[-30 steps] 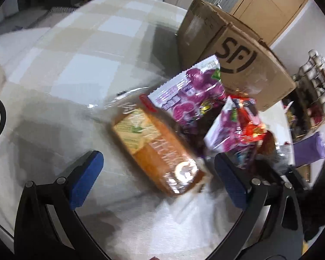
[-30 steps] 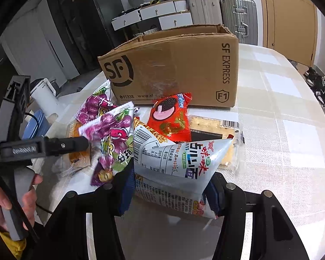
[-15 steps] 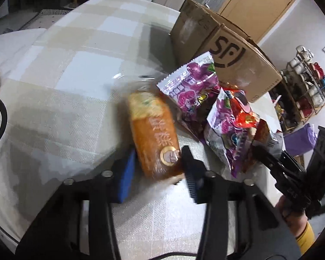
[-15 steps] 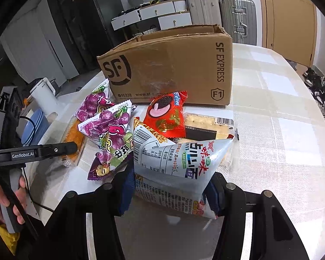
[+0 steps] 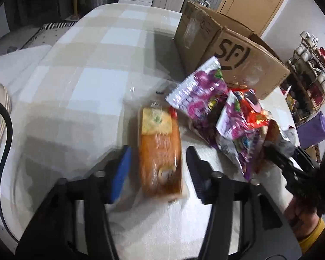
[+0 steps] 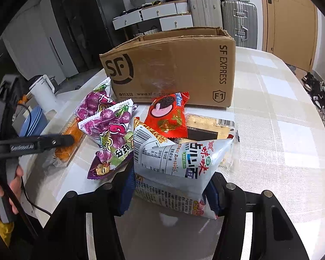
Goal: Organize snacks
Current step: 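Close the left gripper on the wrapped cake loaf, then lift the cake loaf with the left gripper while the right carries the chip bag over the box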
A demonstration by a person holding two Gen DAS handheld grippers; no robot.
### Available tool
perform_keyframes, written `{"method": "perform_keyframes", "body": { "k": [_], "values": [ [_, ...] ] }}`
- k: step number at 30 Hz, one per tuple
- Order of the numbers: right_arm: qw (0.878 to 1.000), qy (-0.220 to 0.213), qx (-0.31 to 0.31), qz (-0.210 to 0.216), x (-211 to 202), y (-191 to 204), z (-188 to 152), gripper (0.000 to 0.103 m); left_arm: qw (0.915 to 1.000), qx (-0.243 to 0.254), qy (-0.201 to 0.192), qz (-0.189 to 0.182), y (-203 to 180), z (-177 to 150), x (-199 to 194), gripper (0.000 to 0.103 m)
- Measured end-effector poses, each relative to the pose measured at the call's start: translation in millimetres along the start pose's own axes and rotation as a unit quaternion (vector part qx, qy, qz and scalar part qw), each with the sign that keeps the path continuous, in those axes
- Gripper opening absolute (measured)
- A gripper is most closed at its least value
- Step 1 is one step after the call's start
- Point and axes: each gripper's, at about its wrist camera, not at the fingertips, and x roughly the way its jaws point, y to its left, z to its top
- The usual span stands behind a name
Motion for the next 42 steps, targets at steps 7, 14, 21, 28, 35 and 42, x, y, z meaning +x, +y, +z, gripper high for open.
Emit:
{"method": "perform_keyframes", "body": {
  "k": [7, 14, 21, 28, 35, 42],
  "values": [
    [1.000, 0.001, -0.003, 0.000, -0.6, -0.1, -0.6, 0.057, 0.9996, -0.003, -0.004, -0.028, 3.3, 1.4, 1.1, 0.035],
    [1.000, -0.002, -0.010, 0.009, -7.2, 2.4, -0.6, 0.057, 0.9997, 0.003, -0.008, -0.023, 4.3, -16.5, -13.0, 0.034],
    [1.000, -0.007, -0.003, 0.018, -22.3, 8.9, -5.5, 0.057, 0.9991, 0.004, -0.020, -0.037, 0.3, -40.9, -35.9, 0.034],
    [0.999, -0.026, -0.010, 0.033, -43.3, 27.4, -16.2, 0.057, 0.9981, 0.008, -0.032, -0.051, -6.0, -63.6, -57.5, 0.034],
    [0.998, -0.048, -0.025, 0.043, -59.4, 46.6, -22.7, 0.057, 0.9962, 0.019, -0.060, -0.060, -12.5, -79.2, -85.8, 0.034],
    [0.994, -0.091, -0.025, 0.056, -80.2, 51.4, -18.4, 0.057, 0.9904, 0.066, -0.111, -0.050, -39.9, -78.6, -119.9, 0.034]
  ]
}}
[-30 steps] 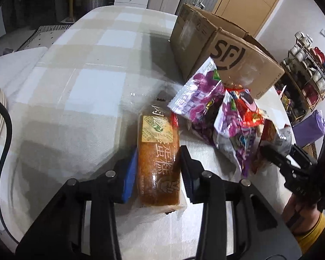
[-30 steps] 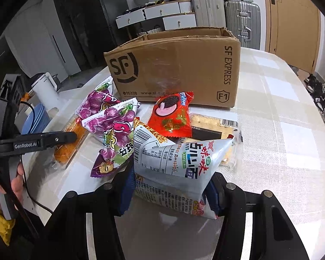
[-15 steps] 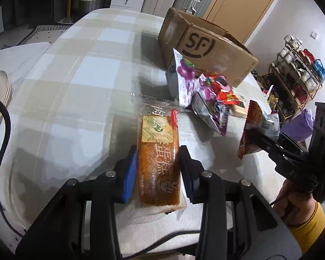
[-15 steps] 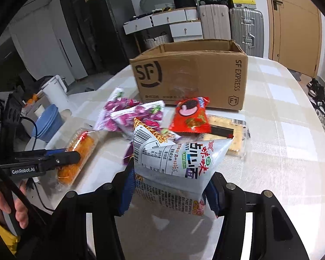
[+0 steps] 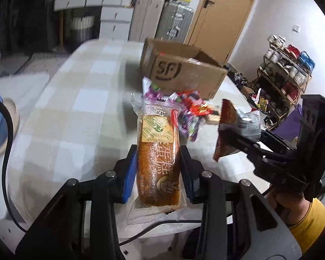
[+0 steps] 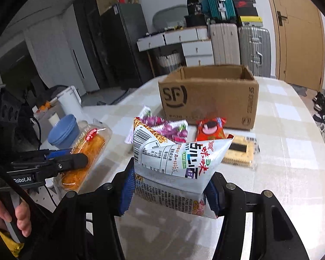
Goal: Organize snacks
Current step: 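Lift the cake loaf with the left gripper while the right carries the chip bag over the box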
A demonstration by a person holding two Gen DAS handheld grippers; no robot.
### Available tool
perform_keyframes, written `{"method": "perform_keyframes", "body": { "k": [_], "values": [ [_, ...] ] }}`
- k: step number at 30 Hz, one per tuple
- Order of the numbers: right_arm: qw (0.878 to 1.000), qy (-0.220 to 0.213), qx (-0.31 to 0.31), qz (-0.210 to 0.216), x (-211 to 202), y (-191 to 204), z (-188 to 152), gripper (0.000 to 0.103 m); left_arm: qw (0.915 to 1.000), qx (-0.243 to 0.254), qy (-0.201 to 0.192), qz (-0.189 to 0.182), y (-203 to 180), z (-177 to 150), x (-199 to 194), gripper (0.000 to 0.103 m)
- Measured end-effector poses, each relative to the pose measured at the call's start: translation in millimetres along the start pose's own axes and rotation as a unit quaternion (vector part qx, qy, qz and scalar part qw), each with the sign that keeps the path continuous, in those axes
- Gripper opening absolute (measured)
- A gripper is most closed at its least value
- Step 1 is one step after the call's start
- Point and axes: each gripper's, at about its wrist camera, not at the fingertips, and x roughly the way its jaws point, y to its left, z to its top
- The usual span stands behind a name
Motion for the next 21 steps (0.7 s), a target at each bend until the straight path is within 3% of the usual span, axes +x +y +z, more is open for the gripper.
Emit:
{"method": "perform_keyframes", "body": {
  "k": [12, 21],
  "values": [
    [0.998, -0.059, 0.010, 0.033, -29.9, -5.8, 18.8, 0.057, 0.9987, 0.031, -0.025, -0.030, -35.8, 43.4, -12.3, 0.034],
    [0.996, -0.087, 0.011, 0.030, -40.3, -16.9, 61.9, 0.057, 0.9981, 0.033, -0.030, -0.042, -42.8, 96.8, 0.2, 0.034]
  ]
}}
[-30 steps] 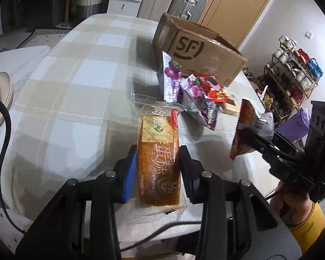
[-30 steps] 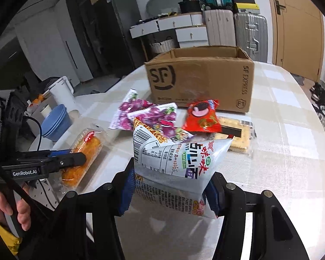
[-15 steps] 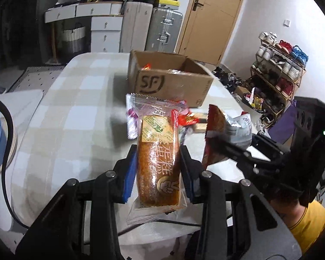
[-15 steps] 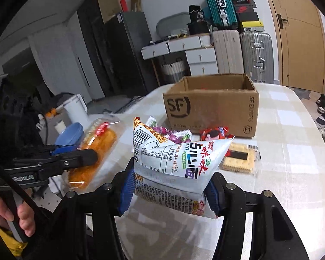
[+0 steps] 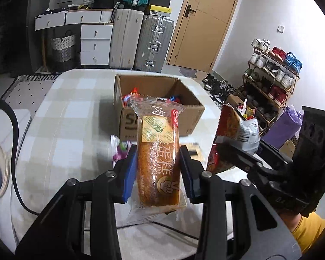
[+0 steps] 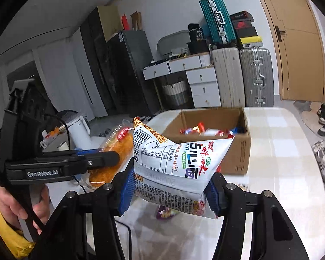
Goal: Organize snacks
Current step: 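Lift the cake loaf with the left gripper while the right carries the chip bag over the box, then open both grippers to drop the chip bag and cake into the box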
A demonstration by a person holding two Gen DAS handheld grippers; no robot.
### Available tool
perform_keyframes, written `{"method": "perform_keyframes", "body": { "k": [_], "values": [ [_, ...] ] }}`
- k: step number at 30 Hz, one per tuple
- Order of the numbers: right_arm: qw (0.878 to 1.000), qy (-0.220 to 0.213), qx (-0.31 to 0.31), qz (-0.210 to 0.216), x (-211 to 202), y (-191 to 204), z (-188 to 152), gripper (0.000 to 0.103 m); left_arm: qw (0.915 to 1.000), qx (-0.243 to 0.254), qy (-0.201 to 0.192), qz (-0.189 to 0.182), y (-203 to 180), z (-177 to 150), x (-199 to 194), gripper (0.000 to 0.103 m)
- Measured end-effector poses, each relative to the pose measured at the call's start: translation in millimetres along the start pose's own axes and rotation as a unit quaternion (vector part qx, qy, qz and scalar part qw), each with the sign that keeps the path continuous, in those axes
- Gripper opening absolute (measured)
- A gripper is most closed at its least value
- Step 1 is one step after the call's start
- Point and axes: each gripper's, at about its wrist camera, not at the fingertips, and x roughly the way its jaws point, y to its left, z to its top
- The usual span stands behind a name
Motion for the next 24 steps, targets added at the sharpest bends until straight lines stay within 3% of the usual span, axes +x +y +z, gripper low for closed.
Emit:
{"method": "perform_keyframes", "body": {
  "k": [7, 16, 24],
  "values": [
    [1.000, -0.009, -0.004, -0.018, 17.6, -10.9, 46.9, 0.057, 1.0000, 0.009, 0.004, -0.002, 1.8, 53.5, 28.9, 0.034],
    [0.998, -0.001, 0.002, -0.062, 63.1, -36.3, 99.7, 0.057, 0.9995, -0.004, 0.030, -0.002, 20.6, 127.0, 98.2, 0.034],
    [0.996, 0.027, -0.004, -0.088, 110.9, -65.8, 117.5, 0.057, 0.9981, -0.016, 0.059, -0.010, 43.4, 162.5, 172.4, 0.034]
  ]
}}
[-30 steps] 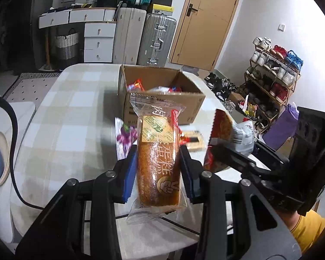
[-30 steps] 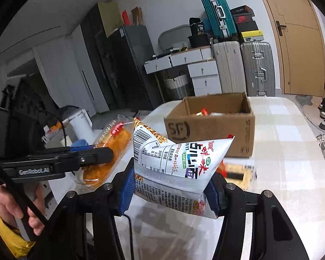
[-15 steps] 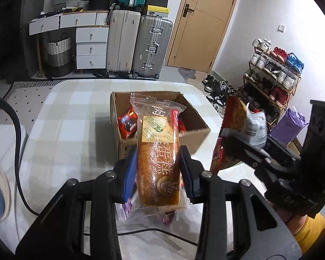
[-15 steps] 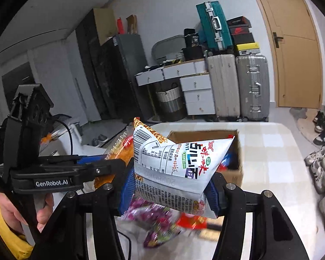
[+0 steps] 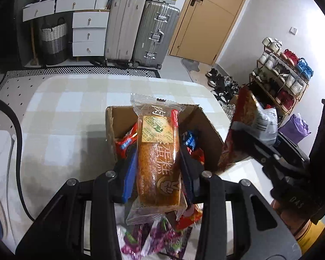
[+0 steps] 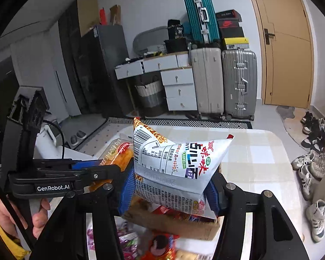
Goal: Organize snacks
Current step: 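Open both grippers to drop the chip bag and cake into the box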
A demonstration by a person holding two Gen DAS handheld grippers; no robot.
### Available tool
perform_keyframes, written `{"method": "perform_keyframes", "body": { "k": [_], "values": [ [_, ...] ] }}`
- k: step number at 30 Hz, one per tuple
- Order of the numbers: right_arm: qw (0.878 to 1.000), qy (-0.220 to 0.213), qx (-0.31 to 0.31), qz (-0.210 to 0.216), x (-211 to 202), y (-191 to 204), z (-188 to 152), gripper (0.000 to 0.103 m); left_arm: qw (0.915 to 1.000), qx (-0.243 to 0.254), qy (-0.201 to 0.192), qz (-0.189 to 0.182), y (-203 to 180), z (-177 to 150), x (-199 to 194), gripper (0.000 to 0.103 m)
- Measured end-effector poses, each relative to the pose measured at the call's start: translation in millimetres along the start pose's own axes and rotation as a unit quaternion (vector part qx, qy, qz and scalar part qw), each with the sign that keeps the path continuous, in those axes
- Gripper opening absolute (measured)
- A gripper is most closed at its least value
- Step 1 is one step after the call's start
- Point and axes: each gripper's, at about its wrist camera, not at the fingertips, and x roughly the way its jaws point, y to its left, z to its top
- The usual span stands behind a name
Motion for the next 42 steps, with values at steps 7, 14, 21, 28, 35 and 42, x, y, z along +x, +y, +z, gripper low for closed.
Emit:
{"method": "perform_keyframes", "body": {
  "k": [7, 14, 21, 28, 35, 42],
  "values": [
    [0.999, 0.034, -0.016, -0.017, 44.5, -10.3, 2.9, 0.057, 0.9997, 0.001, 0.025, 0.008, 2.0, 25.1, 55.4, 0.034],
    [0.996, 0.068, -0.036, -0.044, 77.4, -17.7, -2.5, 0.057, 0.9990, -0.006, 0.044, 0.001, 16.1, 36.4, 107.7, 0.035],
    [0.995, 0.086, -0.031, -0.042, 94.5, -24.9, -7.9, 0.057, 0.9992, -0.009, 0.039, -0.007, 25.1, 35.4, 126.3, 0.035],
    [0.993, 0.097, -0.043, -0.050, 102.5, -20.5, -8.4, 0.058, 0.9992, -0.009, 0.040, -0.001, 18.8, 23.7, 118.3, 0.037],
    [0.989, 0.102, -0.062, -0.086, 105.5, -11.6, -7.3, 0.059, 0.9991, -0.004, 0.041, 0.010, 13.6, 12.4, 105.0, 0.040],
    [0.985, 0.107, -0.071, -0.114, 104.9, -13.0, -7.4, 0.061, 0.9991, -0.012, 0.041, 0.006, 15.5, 9.8, 95.6, 0.040]
  ]
}}
